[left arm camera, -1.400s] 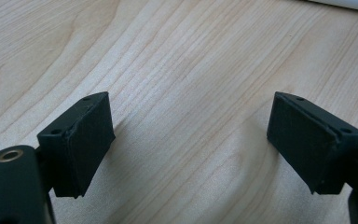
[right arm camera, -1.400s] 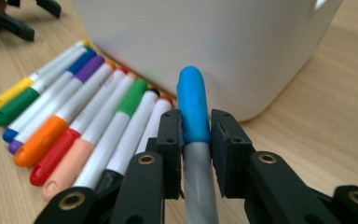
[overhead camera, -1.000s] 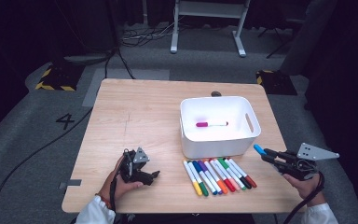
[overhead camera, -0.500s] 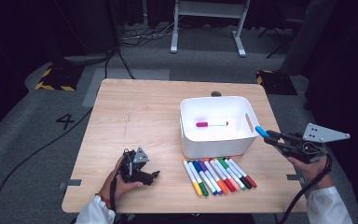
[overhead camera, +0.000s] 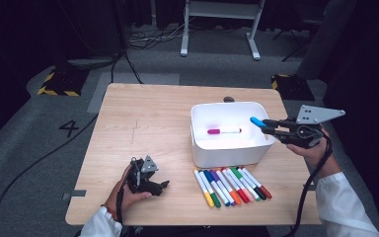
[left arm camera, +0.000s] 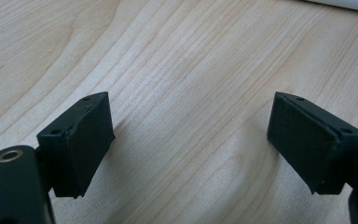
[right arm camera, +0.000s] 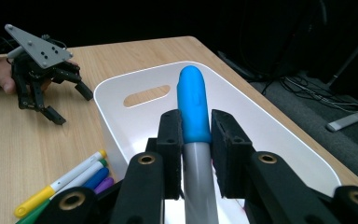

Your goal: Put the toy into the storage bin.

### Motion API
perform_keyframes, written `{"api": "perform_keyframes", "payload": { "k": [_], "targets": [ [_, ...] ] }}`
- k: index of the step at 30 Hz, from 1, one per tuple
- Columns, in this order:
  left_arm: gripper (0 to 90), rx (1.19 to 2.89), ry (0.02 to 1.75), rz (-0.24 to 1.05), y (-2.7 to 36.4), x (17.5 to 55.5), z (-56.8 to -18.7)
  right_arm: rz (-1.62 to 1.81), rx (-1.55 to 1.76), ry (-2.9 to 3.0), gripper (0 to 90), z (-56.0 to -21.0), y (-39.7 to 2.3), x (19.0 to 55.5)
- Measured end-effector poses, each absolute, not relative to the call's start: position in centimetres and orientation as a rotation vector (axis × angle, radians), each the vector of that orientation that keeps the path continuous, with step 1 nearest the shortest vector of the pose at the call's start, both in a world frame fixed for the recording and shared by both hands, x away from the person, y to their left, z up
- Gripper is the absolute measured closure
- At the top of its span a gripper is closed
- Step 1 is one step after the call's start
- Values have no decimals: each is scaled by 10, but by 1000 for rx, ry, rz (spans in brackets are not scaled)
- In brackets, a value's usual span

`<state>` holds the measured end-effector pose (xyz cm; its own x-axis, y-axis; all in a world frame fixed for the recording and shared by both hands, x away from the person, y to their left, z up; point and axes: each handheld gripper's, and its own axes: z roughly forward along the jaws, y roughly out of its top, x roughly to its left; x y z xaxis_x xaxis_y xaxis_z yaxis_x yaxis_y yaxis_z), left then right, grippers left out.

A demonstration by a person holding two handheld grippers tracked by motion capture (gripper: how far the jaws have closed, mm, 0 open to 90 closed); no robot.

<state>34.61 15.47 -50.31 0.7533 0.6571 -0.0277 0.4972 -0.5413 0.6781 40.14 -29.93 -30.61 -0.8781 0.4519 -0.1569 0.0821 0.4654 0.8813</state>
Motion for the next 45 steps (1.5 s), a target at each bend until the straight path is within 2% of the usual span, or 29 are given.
{"api": "perform_keyframes", "payload": {
  "k": [8,26,35,36,45],
  "targets": [
    [145,2260,860,301,155,346,-503,1329,398,2427,747,-309,-261,423],
    [145,2259,861,300,155,346,-503,909,282,2794,745,-357,-204,448],
    [145,2261,858,300,155,346,-503,808,276,2891,736,-362,-196,450],
    [145,2261,857,300,155,346,-503,824,288,2876,704,-362,-197,450],
    [146,2262,855,302,155,346,-503,1075,443,2649,595,-342,-229,438]
  ]
}}
